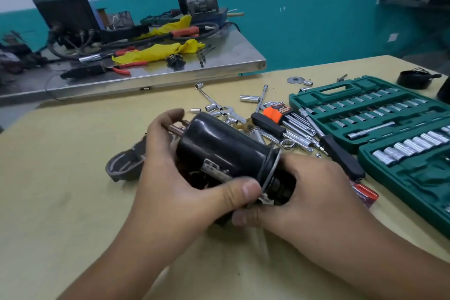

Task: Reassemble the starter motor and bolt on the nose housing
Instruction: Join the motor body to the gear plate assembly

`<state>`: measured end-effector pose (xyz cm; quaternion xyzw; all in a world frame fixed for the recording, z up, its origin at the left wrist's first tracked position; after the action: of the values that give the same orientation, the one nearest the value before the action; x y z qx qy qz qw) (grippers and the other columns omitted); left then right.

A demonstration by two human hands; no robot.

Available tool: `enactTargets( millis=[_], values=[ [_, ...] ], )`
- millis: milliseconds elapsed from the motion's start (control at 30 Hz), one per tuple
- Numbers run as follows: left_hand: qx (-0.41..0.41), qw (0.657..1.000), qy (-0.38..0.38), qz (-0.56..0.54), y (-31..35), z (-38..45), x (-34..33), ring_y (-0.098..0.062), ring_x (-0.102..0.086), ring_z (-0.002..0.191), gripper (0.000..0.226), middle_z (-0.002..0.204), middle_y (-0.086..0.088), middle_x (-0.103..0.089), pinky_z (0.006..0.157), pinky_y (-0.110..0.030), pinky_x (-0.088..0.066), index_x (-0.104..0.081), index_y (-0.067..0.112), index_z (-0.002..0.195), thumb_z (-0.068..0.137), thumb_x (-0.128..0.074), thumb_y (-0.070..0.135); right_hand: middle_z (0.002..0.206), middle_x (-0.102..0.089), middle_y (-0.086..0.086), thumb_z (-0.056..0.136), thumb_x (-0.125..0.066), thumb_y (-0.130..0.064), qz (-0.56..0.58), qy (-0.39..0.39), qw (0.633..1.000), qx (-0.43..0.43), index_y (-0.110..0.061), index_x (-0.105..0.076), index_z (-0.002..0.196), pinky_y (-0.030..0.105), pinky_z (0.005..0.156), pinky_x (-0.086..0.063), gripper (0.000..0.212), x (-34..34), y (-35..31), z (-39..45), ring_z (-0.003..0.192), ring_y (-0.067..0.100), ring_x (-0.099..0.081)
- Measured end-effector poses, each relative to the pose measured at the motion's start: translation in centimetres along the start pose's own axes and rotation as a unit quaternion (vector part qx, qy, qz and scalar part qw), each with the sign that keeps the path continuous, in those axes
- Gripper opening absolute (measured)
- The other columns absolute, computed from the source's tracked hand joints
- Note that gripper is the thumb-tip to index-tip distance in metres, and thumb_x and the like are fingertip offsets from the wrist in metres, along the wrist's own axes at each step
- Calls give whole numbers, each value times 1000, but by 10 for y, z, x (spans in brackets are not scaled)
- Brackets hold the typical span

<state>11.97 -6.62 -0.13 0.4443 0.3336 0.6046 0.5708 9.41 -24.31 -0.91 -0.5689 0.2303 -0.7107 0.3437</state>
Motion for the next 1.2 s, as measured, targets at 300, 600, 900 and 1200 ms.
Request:
enactTargets(
  millis=[300, 600, 900, 1200],
  values=[
    [-97, 979, -10, 181, 5, -15, -7, 9, -56, 117, 121, 130, 16, -42, 92, -5, -46, -44, 63, 138, 27, -94, 65, 84, -61, -14, 56, -61, -44, -83, -76, 994, -9, -33, -59, 91, 21, 60, -50, 37, -5, -8, -6, 82, 1, -59],
    [-30, 999, -12, 36, -15, 7, 18, -9, -75, 88, 91, 106, 15, -70, 70, -14, -55, -59, 47, 125, 45, -86, 14, 79, -66, 0, 63, -72, -36, -3, -178, 984, -23, -21, -66, 99, 50, 62, -54, 40, -7, -33, 3, 72, 23, -65],
    [-106, 994, -14, 2, -9, 14, 37, -23, -69, 107, 89, 122, 16, -62, 80, -28, -57, -59, 39, 131, 49, -83, 15, 100, -77, 2, 60, -94, -35, 223, -196, 954, 48, -33, -75, 108, 39, 73, -63, 52, -11, -15, 19, 85, 25, -76],
    [-53, 969, -80, -228, -24, 12, 15, -33, -71, 109, 96, 128, -19, -67, 83, -34, -59, -61, 24, 136, 48, -85, -8, 143, -58, -4, 101, -55, -2, 379, -194, 900, 96, -33, -44, 152, 38, 101, -55, 61, -52, 0, 40, 130, 21, -60]
  ],
)
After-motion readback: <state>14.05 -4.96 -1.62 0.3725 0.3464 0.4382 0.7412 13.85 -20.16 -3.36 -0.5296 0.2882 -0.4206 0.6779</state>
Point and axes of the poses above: each hand's wrist, its own z-axis towards the middle knuckle, its own x-axis out of the back of the hand, y = z × x, the point moved 8 cm from there along z, towards the middle knuckle
